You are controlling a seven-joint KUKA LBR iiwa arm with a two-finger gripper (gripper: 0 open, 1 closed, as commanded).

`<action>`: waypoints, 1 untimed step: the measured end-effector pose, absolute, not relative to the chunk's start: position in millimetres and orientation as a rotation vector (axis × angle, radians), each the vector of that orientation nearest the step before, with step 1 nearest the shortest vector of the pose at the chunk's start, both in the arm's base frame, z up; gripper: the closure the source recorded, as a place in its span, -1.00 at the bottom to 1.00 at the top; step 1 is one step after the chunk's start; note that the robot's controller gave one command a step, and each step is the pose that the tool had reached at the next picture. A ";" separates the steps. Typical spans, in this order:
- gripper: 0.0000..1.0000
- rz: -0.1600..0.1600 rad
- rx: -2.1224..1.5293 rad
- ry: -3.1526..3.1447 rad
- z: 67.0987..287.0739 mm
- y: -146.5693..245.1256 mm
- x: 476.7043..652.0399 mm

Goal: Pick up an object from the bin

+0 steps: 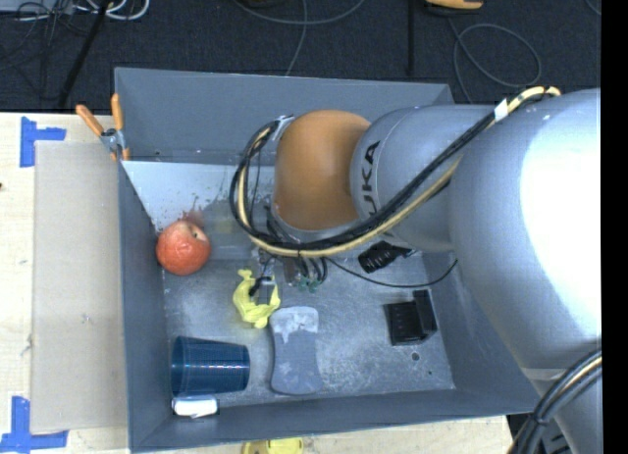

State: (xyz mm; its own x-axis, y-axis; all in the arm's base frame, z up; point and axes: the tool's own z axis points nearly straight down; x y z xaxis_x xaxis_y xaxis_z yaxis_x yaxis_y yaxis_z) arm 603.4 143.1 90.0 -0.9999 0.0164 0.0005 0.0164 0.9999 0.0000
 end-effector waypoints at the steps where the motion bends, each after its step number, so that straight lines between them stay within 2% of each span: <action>1: 1.00 0.004 0.002 -3.133 130.0 139.7 592.2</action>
Offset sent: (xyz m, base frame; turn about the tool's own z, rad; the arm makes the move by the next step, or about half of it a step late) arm -0.0186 0.0136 0.2643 -0.1006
